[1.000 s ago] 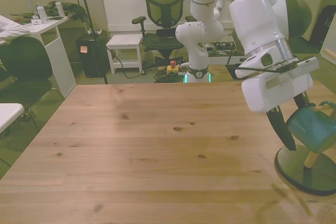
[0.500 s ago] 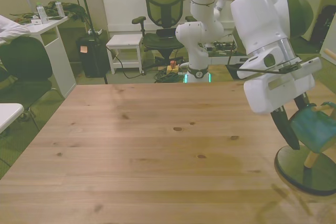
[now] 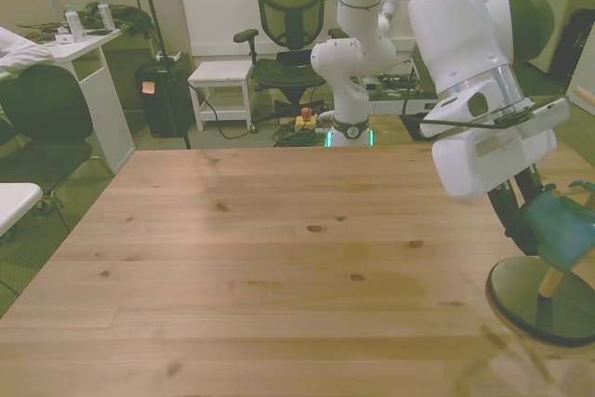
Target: Unload the mug
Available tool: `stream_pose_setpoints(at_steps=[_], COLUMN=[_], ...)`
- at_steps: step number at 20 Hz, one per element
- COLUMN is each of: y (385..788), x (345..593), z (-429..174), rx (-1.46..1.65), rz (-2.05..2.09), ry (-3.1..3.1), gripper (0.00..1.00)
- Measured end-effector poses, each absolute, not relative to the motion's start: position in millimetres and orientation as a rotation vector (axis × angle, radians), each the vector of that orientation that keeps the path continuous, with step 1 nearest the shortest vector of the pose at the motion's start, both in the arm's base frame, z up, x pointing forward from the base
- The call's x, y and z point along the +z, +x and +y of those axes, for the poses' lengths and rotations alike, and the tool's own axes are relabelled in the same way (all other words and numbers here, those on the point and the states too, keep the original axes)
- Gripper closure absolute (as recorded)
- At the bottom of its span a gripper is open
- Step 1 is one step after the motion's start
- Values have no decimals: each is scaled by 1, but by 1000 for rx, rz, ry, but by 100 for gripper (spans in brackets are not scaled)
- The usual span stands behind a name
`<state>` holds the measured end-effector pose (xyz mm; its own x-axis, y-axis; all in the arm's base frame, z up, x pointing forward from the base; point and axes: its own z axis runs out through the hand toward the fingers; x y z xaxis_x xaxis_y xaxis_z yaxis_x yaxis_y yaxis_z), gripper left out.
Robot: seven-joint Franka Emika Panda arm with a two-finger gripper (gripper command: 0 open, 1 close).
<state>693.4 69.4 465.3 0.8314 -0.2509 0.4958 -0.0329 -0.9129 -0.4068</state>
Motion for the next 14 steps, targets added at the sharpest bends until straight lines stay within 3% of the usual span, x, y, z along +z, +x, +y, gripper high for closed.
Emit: stream_pose_setpoints(at_steps=[14], y=[691], x=[470], z=[65], rx=[-770], rz=[213], ry=[-2630], gripper=[100])
